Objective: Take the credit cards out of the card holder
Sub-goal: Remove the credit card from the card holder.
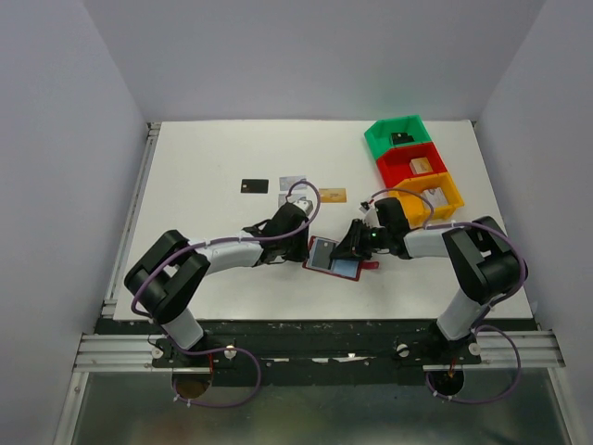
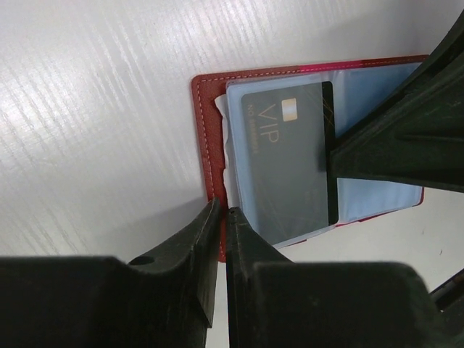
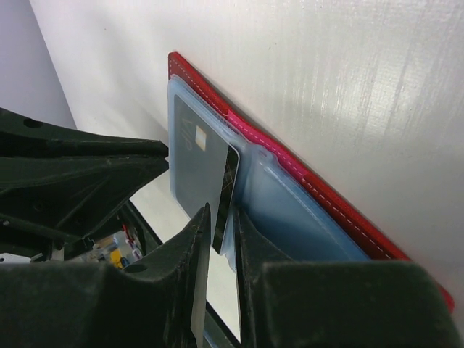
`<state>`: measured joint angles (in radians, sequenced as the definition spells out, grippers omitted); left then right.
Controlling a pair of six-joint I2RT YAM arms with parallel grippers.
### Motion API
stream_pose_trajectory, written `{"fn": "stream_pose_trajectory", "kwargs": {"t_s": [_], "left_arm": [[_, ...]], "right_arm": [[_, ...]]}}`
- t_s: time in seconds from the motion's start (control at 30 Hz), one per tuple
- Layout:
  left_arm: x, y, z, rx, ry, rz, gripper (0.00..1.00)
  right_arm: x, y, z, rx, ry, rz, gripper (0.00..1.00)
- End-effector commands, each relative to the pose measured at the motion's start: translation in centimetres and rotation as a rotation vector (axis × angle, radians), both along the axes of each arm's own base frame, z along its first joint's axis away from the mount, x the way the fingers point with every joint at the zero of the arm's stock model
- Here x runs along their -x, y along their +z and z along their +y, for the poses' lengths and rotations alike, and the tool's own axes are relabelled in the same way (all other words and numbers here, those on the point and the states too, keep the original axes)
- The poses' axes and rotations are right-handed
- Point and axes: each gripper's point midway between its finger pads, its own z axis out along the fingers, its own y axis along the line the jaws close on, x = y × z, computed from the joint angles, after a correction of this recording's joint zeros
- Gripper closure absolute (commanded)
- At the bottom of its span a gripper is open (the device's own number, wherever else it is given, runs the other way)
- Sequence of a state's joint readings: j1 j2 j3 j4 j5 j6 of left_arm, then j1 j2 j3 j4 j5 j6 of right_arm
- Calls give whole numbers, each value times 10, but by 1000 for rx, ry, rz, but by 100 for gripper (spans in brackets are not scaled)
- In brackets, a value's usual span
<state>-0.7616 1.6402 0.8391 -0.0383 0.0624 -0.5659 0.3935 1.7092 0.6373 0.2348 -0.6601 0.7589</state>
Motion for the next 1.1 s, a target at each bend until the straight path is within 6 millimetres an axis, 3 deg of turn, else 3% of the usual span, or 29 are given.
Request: {"fn": "stream_pose_trajectory", "kwargs": {"t_s": [0.0, 0.17, 0.57, 0.83, 0.97, 1.07], "left_arm": [[2, 8, 2, 20, 5, -39, 77], [0, 10, -3, 41, -5, -46, 77], [12, 9, 8, 49, 19, -32, 77], [4, 26, 24, 40, 83, -108, 78], [-7, 45, 19, 68, 84, -155, 78], [-10, 48, 13, 78, 70, -157, 78]], "right_arm": [[-1, -8, -2, 53, 21, -10, 73], [-3, -5, 2, 68, 72, -49, 71], [-2, -5, 30, 75, 200, -61, 69], [-3, -8, 13, 189, 135, -58, 68], [-9, 9, 4, 224, 90, -116, 66], [-11, 25, 6, 208, 84, -149, 65]]}}
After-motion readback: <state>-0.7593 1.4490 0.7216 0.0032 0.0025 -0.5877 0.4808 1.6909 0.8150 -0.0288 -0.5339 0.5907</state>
